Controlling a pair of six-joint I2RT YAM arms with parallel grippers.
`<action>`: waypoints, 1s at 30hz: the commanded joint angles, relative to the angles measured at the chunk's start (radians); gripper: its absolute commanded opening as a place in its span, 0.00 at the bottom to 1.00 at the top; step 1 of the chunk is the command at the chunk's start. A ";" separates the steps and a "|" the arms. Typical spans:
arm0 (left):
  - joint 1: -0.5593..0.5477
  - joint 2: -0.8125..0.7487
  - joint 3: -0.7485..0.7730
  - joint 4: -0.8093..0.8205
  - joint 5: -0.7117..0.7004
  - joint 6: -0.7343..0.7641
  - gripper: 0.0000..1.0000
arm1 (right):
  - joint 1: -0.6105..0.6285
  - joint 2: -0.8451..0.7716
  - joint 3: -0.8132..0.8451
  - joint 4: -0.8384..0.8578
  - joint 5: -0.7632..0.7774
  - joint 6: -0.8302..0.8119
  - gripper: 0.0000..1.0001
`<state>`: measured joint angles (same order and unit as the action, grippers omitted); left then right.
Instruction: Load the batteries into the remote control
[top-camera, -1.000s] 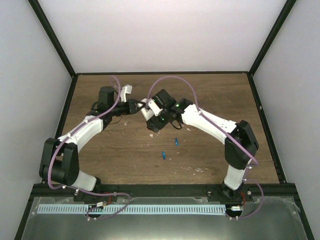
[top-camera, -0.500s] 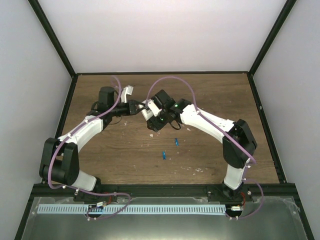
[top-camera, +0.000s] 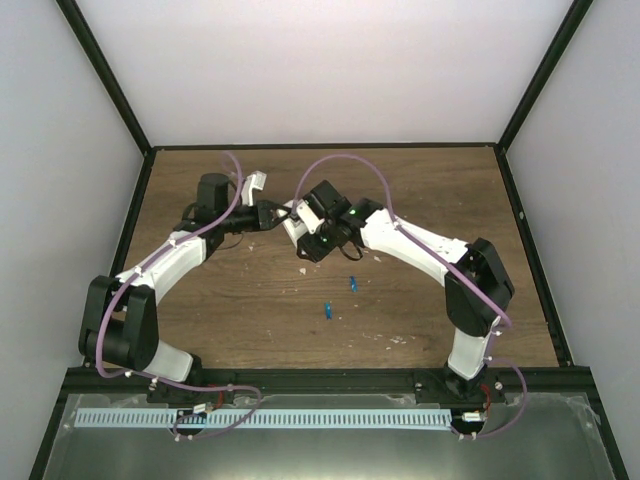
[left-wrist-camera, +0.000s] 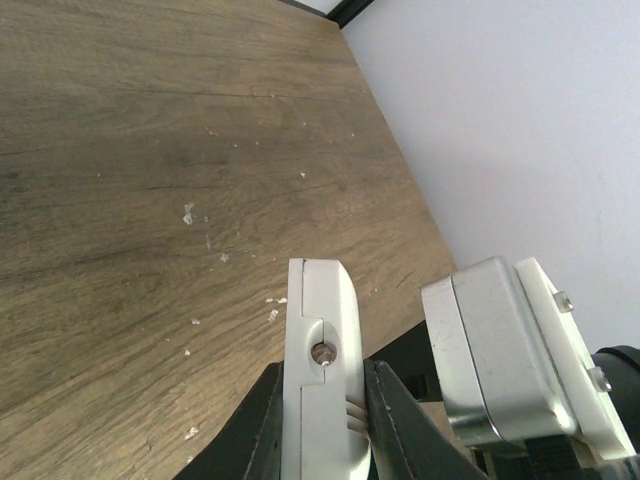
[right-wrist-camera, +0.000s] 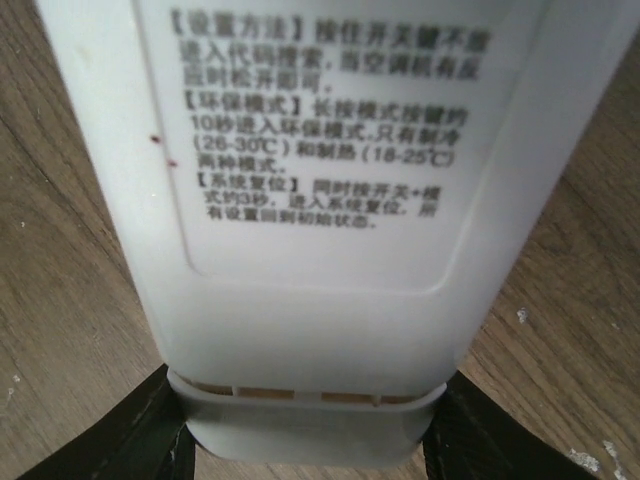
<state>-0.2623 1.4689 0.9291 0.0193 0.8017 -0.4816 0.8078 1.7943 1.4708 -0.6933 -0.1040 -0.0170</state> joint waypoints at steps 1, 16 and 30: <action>0.004 0.005 0.000 0.022 0.028 0.014 0.00 | 0.008 0.007 -0.002 0.014 -0.025 -0.003 0.43; 0.030 0.034 0.036 0.033 -0.012 0.003 0.00 | 0.008 0.021 -0.098 0.023 -0.040 0.004 0.40; 0.066 0.069 0.096 0.011 -0.047 0.034 0.00 | 0.009 0.025 -0.175 0.014 -0.028 0.009 0.44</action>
<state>-0.2409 1.5372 0.9524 -0.0532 0.8017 -0.4500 0.8040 1.8004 1.3403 -0.5362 -0.1337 0.0208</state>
